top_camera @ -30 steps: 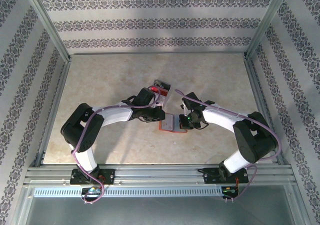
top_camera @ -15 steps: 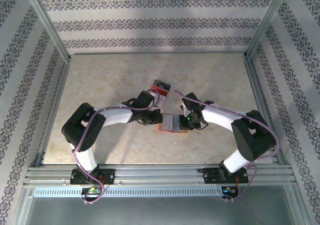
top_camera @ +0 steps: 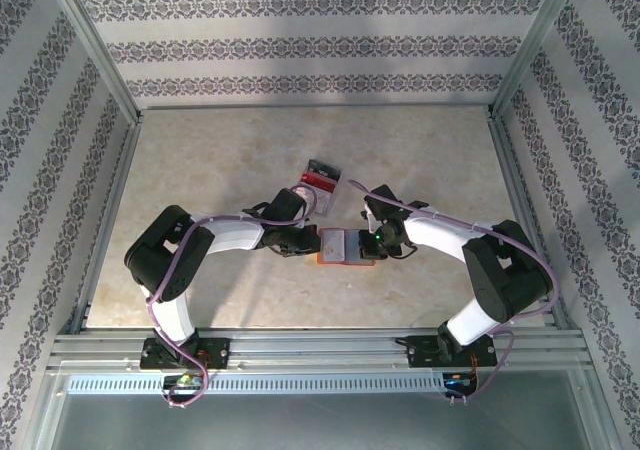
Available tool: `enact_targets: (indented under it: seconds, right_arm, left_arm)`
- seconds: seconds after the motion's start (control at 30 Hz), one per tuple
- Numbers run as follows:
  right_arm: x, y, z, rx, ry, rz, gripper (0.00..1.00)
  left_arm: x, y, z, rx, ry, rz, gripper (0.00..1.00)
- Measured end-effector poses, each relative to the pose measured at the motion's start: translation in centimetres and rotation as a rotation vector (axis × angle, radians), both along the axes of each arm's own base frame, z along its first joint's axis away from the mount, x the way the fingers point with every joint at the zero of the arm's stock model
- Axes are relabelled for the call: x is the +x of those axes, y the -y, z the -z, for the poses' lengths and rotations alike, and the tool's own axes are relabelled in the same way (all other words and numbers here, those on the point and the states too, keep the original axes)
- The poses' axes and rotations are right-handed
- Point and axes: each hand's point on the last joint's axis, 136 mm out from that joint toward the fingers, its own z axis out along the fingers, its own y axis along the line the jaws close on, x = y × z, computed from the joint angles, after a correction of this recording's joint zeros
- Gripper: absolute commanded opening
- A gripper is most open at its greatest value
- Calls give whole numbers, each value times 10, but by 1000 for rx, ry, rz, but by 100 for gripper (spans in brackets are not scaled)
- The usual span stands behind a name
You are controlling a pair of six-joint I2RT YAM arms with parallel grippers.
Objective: Take the credit cards out of the card holder
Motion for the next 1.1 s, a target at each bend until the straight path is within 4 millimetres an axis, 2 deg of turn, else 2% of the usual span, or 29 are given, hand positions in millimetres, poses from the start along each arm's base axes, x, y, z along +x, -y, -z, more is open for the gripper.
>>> enact_targets:
  seconds: [0.2,0.3,0.57,0.77,0.9,1.1]
  right_arm:
    - [-1,-2,-2,23,-10,2,10]
    - [1,-3,-10,42,3,4,15]
    - [16,-21,-73,188,157,-7,19]
    - [22,-44,-92,340,176,5,20]
    - [24,-55,-81,410,138,23,23]
    - [18,-56,-44,410,36,61,24]
  left_arm:
    - [1,1,1,-3,3,0,3]
    - [1,1,0,-4,5,0,3]
    - [1,1,0,-4,4,0,3]
    - [1,1,0,-4,4,0,3]
    - [1,1,0,-4,4,0,3]
    - [1,1,1,-4,4,0,3]
